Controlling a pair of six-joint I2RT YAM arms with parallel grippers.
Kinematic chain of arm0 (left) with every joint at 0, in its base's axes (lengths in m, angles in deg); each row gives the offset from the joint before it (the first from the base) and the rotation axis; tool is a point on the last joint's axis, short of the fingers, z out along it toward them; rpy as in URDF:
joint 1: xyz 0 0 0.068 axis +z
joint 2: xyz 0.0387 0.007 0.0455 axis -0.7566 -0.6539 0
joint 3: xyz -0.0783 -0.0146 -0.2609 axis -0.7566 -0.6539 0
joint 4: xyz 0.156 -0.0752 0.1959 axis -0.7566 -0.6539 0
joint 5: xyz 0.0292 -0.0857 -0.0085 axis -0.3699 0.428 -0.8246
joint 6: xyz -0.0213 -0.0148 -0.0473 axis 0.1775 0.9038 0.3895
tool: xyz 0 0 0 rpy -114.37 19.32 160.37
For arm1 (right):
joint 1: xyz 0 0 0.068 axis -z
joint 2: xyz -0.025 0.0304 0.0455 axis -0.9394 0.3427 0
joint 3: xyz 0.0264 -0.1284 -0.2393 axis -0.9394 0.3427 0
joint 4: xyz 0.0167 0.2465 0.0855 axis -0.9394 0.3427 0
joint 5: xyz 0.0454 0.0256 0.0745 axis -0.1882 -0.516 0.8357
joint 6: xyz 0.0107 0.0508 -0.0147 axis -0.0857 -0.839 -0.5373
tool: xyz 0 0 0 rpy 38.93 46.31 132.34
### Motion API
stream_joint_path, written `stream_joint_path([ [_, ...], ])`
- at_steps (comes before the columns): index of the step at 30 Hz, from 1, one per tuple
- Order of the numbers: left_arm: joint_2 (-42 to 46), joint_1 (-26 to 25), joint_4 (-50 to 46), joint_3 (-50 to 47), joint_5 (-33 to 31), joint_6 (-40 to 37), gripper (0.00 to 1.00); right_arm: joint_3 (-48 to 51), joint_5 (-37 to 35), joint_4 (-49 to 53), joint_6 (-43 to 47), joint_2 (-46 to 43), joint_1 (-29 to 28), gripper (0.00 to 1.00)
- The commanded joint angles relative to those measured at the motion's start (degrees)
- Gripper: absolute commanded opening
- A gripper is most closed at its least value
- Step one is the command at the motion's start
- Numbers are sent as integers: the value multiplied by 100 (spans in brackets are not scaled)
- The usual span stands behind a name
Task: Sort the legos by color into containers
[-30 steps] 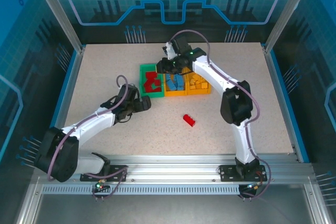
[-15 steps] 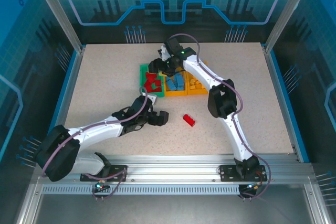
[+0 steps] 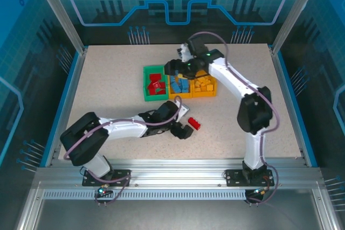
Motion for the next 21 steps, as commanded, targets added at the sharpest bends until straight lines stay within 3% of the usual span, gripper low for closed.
stream_joint_path([
  [1,-418,-106,-108,535,228,-583,99,861,15,-408,-7,-539,560,85],
  [12,-1562,-623,-655,1522,-657,-731,99,2534,121,-543,128,-1898,1773,86],
  [21,-1808,-659,-869,1787,-846,-652,95,2997,272,-626,117,-2294,2179,87],
])
